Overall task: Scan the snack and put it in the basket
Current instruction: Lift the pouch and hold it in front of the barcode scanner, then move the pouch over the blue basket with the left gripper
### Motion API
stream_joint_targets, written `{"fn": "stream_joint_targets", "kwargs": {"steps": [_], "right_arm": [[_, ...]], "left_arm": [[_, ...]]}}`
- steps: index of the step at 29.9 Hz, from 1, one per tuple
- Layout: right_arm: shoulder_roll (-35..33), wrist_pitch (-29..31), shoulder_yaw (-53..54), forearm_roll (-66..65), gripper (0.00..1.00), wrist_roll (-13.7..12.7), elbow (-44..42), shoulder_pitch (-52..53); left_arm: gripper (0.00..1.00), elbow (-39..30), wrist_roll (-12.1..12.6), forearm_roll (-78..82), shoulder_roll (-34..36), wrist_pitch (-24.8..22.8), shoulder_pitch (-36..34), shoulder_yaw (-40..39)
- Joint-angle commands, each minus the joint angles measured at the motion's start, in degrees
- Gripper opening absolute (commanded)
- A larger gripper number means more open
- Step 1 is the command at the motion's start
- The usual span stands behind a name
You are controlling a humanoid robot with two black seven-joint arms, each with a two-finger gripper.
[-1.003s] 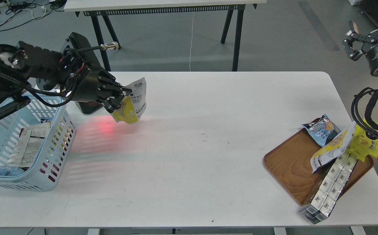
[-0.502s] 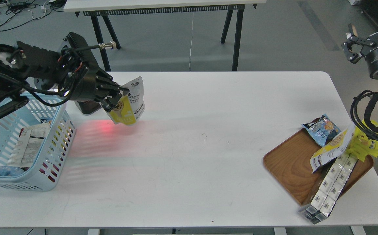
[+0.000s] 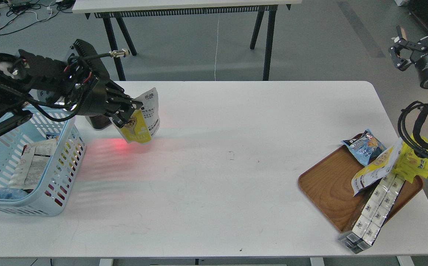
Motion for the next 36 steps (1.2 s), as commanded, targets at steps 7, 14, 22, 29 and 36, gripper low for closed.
{"fn": "stream_joint_targets", "kwargs": {"steps": [7,14,22,29,36], "right_arm": [[0.33,0.00,0.10,0.00,0.99,0.00,0.01,0.00],[0.68,-0.09,0.28,0.00,0.99,0.00,-0.07,0.09],[0.59,-0.09,0.36,0.00,0.99,0.00,-0.07,0.09],[0.68,-0.09,0.36,0.00,0.99,0.00,-0.07,0.09],[0.68,-0.09,0.36,0.00,0.99,0.00,-0.07,0.09]], "left_arm": [[0.00,-0.18,-0.38,0.00,0.45,0.00,0.20,-1.35],[0.00,-1.23,-0.38,0.00,0.37,0.00,0.20,-1.45],[0.00,-1.23,-0.47,0.00,0.81,0.00,0.11,-2.85],[0.00,-1.23,-0.47,0.00,0.89,0.00,0.11,-3.03],[0.00,-3.77,-0.90,0.00,4.14,0.00,-0.15,-4.17]]}}
